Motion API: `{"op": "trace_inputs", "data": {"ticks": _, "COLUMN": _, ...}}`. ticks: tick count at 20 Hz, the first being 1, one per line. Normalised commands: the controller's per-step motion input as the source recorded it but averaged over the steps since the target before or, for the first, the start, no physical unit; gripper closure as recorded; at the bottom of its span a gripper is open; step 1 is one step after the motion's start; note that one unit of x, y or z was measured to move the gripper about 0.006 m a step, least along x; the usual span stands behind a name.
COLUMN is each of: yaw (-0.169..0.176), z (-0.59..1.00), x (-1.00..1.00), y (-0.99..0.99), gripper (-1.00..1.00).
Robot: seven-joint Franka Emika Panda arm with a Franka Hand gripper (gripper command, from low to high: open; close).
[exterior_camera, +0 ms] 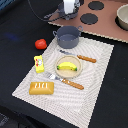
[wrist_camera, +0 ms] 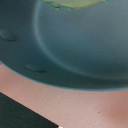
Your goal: Interact with the objects in diverse but meaningful ways.
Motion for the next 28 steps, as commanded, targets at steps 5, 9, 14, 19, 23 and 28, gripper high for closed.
{"op": "trace_inputs", "data": {"ticks": 5, "yaw": 0.02, "z": -0.15, "x": 0.0, "y": 0.05, "gripper": -1.0}}
{"op": "trace_inputs", "data": {"ticks": 9, "yaw": 0.021, "z": -0.19, "x": 0.0, "y": 0.04, "gripper": -1.0}}
{"op": "trace_inputs", "data": {"ticks": 14, "yaw": 0.021, "z": -0.16, "x": 0.0, "y": 0.03, "gripper": 1.0}}
{"op": "trace_inputs", "data": {"ticks": 19, "yaw": 0.021, "z": -0.16, "x": 0.0, "y": 0.04, "gripper": 1.0}}
{"op": "trace_inputs", "data": {"ticks": 23, "yaw": 0.021, "z": -0.13, "x": 0.0, "y": 0.04, "gripper": 1.0}}
{"op": "trace_inputs", "data": {"ticks": 28, "yaw": 0.023, "z": -0.13, "x": 0.0, "y": 0.03, "gripper": 1.0}}
